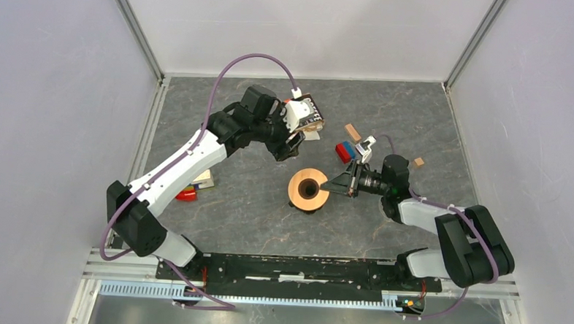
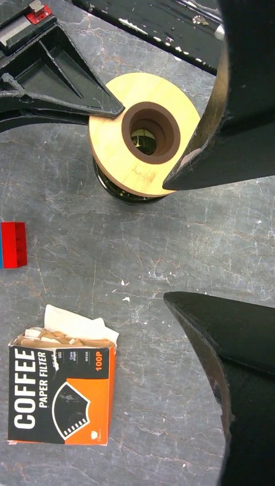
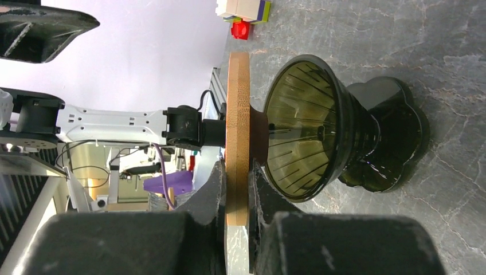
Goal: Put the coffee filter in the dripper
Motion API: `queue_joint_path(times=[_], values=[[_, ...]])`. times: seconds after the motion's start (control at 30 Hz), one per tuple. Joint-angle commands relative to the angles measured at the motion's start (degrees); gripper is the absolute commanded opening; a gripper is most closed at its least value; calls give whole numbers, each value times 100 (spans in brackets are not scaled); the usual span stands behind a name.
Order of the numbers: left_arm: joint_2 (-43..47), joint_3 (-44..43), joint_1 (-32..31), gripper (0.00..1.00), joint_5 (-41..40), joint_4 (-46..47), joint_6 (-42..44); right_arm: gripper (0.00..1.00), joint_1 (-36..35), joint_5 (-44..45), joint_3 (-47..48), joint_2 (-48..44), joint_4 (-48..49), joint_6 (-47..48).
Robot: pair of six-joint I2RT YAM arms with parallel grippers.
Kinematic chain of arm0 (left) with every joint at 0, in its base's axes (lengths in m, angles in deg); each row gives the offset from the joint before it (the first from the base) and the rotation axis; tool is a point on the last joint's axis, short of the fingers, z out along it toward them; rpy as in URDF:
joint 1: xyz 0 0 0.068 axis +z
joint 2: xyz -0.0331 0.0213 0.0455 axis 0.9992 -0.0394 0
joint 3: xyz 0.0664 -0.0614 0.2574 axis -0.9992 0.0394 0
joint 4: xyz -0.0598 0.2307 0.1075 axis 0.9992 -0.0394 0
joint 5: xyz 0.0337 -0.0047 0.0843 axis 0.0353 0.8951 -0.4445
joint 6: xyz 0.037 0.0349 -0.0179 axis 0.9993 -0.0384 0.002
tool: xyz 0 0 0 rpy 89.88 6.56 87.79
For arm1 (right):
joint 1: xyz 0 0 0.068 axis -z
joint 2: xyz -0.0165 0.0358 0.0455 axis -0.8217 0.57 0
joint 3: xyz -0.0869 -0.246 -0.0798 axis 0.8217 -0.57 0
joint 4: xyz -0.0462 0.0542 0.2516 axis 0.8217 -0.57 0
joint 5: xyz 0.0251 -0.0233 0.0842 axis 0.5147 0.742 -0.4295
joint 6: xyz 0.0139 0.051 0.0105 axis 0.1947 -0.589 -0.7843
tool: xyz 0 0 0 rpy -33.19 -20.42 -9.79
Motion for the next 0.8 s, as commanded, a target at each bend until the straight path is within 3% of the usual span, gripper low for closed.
queue_joint_path(times=[0.0,0.37,0.77], values=[[-55,-170,12,72,63,210,274,0,78,-4,-58,125,429,-228],[-127,-174,12,72,7,301,258,1,257,390,-133,314,-39,98],[-149,-172,12,72,19,296,269,22,266,506,54,356,-418,444]])
